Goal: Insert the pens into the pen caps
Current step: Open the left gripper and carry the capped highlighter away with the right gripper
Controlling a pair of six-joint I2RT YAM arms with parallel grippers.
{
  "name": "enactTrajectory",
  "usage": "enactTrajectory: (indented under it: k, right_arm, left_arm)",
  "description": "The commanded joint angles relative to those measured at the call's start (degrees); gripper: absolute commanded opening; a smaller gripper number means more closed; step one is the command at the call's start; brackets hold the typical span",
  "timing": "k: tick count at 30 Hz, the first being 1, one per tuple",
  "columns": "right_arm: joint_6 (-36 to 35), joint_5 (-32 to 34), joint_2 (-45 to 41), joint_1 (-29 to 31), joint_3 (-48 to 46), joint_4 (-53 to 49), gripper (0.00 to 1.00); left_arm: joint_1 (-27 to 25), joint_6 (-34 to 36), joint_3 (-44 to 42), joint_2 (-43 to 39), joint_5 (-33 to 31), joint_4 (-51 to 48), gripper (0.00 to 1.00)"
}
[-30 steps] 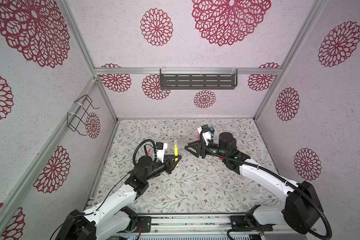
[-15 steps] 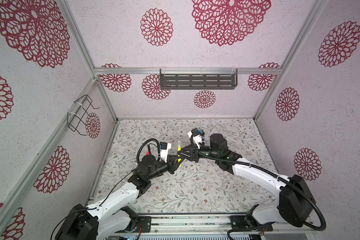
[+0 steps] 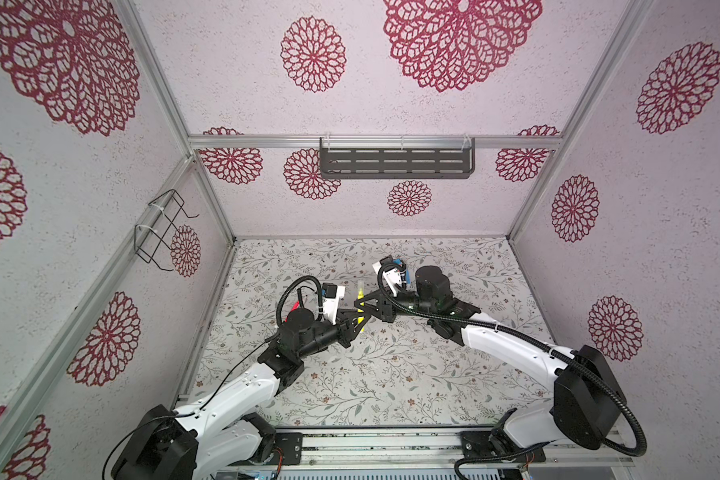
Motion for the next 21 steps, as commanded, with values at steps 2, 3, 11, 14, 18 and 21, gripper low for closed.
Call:
enactTrajectory:
  k: [2, 3, 11, 14, 18, 21]
  right_arm:
    - [1.55, 8.85, -0.51, -4.25, 3.64, -7.51, 0.00]
    - [1.78, 9.99, -0.47, -5.44, 3.87, -9.07, 0.01]
    - [-3.31, 16.43, 5.54, -14.83, 10.39, -26.07, 0.05]
    - [-4.67, 18.26, 9.87, -18.68, 13.64, -30.20, 0.04]
    - [-6.59, 21.89, 16.05, -22.05, 18.43, -33.77, 0.04]
    - [-8.58, 24.55, 22.17, -24.53, 23.82, -37.46, 0.04]
  left_arm:
    - [-0.40, 2.94, 3.81, -0.99, -13.62, -12.84, 0.52]
    - [-0.39, 3.03, 4.37, -1.18, -17.21, -16.37, 0.54]
    - [-0.35, 2.10, 3.19, -2.67, -25.68, -24.59, 0.56]
    - [-0.35, 1.43, 2.35, -3.58, -26.74, -24.82, 0.57]
    - [-0.40, 1.53, 2.34, -4.87, -28.03, -26.55, 0.57]
    - [-0.40, 1.53, 2.45, -5.99, -29.03, -27.94, 0.57]
